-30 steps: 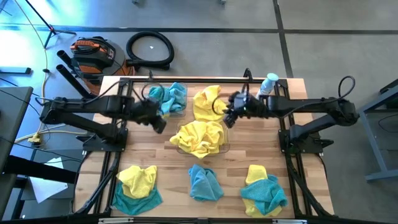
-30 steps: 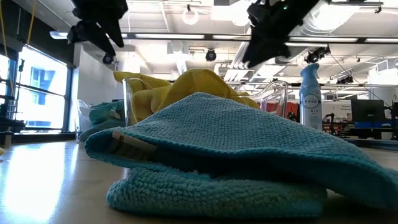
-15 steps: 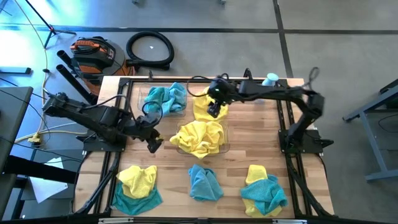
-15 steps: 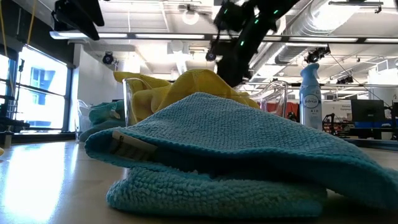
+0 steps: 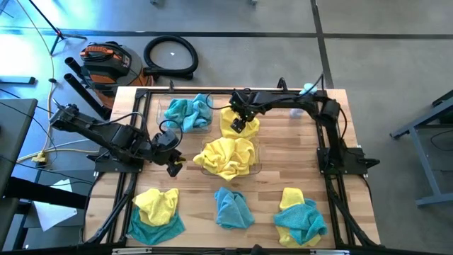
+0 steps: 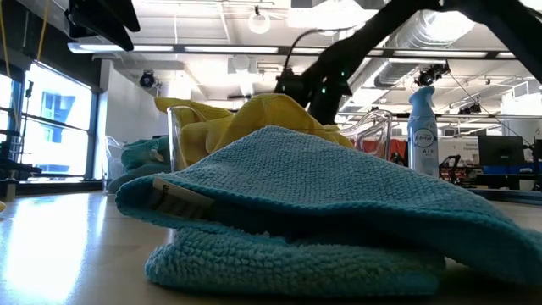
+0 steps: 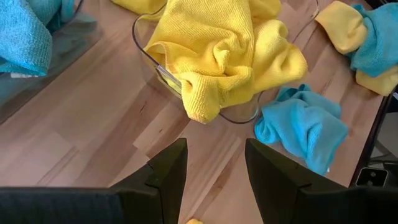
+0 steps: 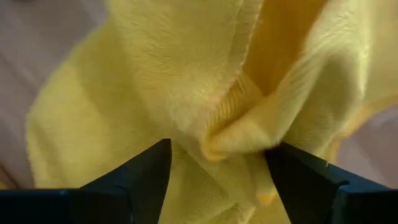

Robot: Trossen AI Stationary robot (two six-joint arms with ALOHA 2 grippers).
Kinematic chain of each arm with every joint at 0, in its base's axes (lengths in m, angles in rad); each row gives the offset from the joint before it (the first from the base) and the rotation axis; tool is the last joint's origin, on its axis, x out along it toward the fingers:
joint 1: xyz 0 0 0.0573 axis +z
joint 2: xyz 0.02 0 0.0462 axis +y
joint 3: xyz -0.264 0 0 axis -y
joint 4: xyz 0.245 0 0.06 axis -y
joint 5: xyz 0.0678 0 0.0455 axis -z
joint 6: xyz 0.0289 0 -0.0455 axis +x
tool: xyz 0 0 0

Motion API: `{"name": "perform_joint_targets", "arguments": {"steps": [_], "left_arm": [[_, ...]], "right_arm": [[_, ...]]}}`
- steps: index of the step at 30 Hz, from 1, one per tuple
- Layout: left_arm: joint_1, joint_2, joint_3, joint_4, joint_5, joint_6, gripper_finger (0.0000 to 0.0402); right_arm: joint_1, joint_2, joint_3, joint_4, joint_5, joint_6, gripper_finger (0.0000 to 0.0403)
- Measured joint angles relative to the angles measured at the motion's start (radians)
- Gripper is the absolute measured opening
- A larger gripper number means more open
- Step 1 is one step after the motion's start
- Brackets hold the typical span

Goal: Sort microfiber towel by color & place in baskets
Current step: Put the yellow towel into the bottom transparent bin

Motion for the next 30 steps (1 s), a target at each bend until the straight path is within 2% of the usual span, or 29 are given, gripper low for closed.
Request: {"name": "perform_joint_targets", "arguments": {"steps": [3,5,11,12,16,18,23,27,30], "left_arm": [[0.000,0.000,0.000,0.000,0.000,0.018,0.0152],[0.000,0.000,0.000,0.000,0.000,0.039,0.0152],[0.001,0.000,0.000,-0.006,0.001,0.131,0.0152],[0.001,0.000,0.000,-0.007,0.001,0.142,0.0152],[0.001,0.000,-0.001,-0.019,0.001,0.192,0.0152],[0.001,0.000,-0.001,-0.034,0.001,0.215,0.0152],[0.004,0.000,-0.001,-0.075,-0.001,0.241,0.0152],[0.012,0.000,-0.001,-0.101,-0.002,0.276,0.0152],[0.023,0.000,-0.001,-0.105,-0.002,0.318,0.0152]], "right_arm": [[-0.022,0.032,0.000,0.000,-0.045,0.032,0.0230],[-0.031,0.039,0.002,-0.006,-0.059,0.043,0.0194],[-0.033,0.016,-0.001,-0.073,-0.037,0.075,0.0029],[-0.032,0.001,-0.004,-0.096,-0.026,0.076,0.0016],[-0.017,-0.106,-0.003,-0.170,0.031,0.089,0.0025],[-0.001,-0.175,-0.003,-0.222,0.080,0.104,0.0015],[0.064,-0.388,-0.003,-0.319,0.158,0.197,0.0012],[0.161,-0.558,-0.003,-0.346,0.226,0.269,0.0005],[0.275,-0.656,-0.002,-0.361,0.258,0.331,0.0005]]}}
